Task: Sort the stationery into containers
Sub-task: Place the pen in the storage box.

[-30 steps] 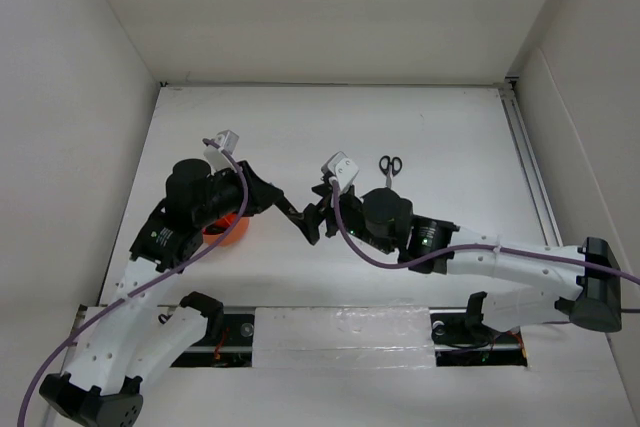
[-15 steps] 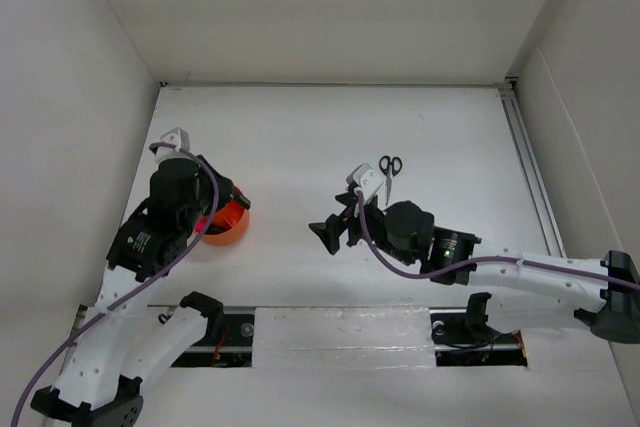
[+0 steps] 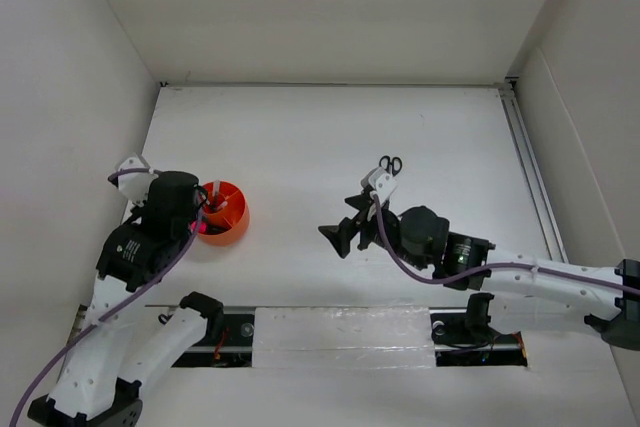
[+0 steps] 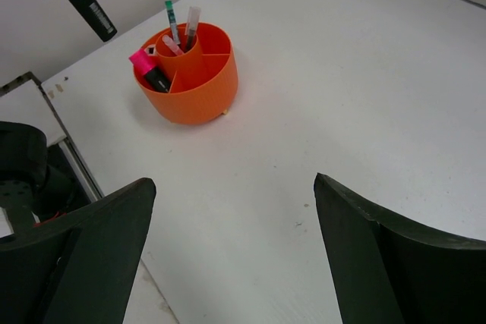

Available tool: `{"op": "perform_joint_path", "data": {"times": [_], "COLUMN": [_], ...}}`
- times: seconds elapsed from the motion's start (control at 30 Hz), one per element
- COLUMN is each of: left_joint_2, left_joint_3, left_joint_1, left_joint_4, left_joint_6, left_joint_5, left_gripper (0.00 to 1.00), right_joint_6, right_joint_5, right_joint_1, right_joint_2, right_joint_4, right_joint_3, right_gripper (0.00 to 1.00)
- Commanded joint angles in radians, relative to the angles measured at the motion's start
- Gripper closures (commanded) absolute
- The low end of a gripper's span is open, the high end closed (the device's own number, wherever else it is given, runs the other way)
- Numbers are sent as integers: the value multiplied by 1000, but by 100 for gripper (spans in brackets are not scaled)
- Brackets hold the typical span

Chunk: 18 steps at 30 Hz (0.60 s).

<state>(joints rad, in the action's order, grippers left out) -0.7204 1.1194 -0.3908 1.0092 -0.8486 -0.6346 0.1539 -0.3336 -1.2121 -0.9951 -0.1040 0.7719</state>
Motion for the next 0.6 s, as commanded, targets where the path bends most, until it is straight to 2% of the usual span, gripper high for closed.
{"op": "perform_joint_path", "data": {"times": [0.0,0.33,0.57], "left_joint_2": [-51,-149,-224], "left_joint_3": [31,-1,-93], "left_joint_1": [3,3,3], "left_joint_4": [71,77,49], "left_joint_6": [-156,-282,-429], "left_joint_5": [-129,-146,-134], "left_gripper": [100,100,100], "right_joint_6": [-2,-20,-20], "right_joint_5": [1,11,33], "right_joint_1": [-6,-6,-6], "right_joint_2": [45,82,104], "right_joint_4": [-28,-28,-37], "right_joint_3": [-11,-29,-39], "right_gripper": [9,7,7]}}
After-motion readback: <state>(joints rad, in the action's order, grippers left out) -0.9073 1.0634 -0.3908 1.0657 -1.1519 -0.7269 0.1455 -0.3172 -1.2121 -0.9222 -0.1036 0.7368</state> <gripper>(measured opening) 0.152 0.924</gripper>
